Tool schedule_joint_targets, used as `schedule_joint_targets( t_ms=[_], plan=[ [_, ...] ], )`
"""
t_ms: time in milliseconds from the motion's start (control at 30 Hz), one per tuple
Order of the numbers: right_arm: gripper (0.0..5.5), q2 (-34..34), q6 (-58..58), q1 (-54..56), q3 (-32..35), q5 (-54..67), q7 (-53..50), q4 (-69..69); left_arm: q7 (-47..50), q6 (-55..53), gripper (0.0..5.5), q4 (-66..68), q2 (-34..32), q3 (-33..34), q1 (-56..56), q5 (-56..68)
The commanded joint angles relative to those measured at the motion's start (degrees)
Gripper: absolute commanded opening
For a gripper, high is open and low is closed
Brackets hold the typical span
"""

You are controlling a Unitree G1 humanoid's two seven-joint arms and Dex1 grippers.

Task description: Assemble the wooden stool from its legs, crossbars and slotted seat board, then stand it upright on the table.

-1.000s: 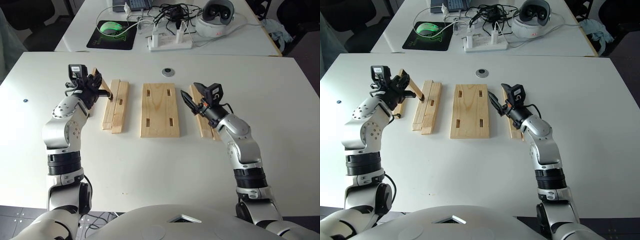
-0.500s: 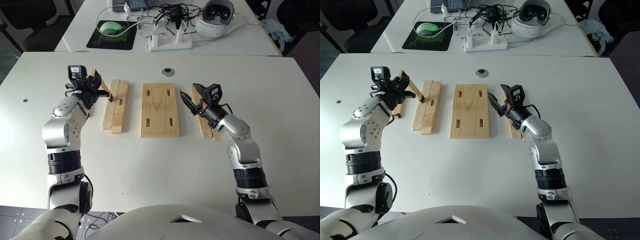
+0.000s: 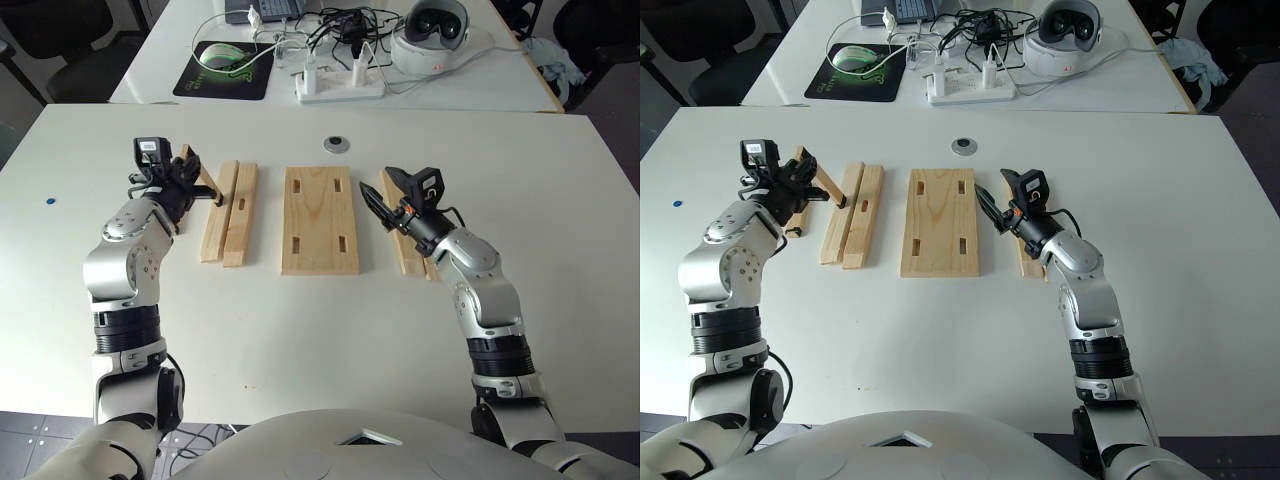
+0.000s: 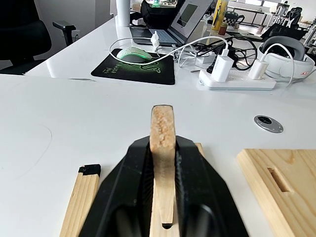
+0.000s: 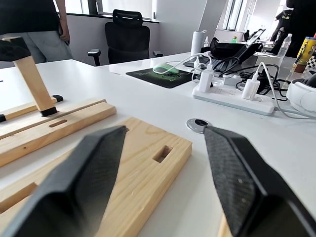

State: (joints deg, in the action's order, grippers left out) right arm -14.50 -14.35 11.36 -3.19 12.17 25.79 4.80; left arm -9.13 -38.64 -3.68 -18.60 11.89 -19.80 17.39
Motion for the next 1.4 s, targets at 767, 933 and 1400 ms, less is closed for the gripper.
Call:
schedule_joint_targets(
  t_ms=[767,933,1400],
  plan=[
    [2.92,0.7,-1.9,-0.1,-0.1,-0.7,-1.6,3.1,-7.3,-4.0,0.43,13.2,-5.3,-6.5,-0.9,-2.4],
    [2.92,0.2,-2.2,0.1,0.2,-0.6,-1.1,3.1,-6.7,-5.2,0.43,9.9,-4.6,-6.0,4.1,-1.8],
    [2.92,1.1,-2.4,-3.5,0.4,-0.9,-3.8,6.1,-6.3,-13.3,0.43,0.7,-4.9,-6.8,6.3,0.7]
  ],
)
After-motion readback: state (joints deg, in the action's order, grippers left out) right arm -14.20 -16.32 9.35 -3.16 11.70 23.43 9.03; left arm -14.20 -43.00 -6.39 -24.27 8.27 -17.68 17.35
